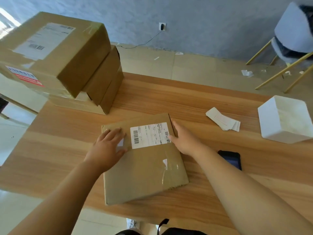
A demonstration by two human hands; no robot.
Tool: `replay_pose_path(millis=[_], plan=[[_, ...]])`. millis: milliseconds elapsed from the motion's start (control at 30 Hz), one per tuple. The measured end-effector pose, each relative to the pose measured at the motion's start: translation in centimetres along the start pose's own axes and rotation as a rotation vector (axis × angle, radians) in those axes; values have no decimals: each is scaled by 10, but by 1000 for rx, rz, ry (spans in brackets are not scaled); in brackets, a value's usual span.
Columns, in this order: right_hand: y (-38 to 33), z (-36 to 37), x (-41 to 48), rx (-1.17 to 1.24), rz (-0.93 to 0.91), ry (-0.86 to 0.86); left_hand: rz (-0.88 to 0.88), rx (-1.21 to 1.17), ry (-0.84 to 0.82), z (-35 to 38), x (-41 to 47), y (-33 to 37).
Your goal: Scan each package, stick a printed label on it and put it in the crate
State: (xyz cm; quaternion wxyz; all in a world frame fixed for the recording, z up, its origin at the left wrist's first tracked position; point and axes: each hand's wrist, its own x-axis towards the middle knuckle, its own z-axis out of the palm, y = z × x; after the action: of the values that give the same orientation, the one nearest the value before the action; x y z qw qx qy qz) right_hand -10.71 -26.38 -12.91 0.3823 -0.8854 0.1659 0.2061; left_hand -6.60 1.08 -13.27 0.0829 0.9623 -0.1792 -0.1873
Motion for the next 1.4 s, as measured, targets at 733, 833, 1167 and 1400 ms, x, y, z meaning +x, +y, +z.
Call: replay_pose_path(millis=[733,833,1167,1400], plan=[[-3,77,-100,-131,344,367,52,-265,19,5,-21,-13],[11,66,-95,-108,302,326,59,-211,6,8,-24,-8],[50,7,-78,-150,168,206,35,-144,54,12,-25,32],[97,-33,-82,67,262,320,203,-100,125,11,-3,93]])
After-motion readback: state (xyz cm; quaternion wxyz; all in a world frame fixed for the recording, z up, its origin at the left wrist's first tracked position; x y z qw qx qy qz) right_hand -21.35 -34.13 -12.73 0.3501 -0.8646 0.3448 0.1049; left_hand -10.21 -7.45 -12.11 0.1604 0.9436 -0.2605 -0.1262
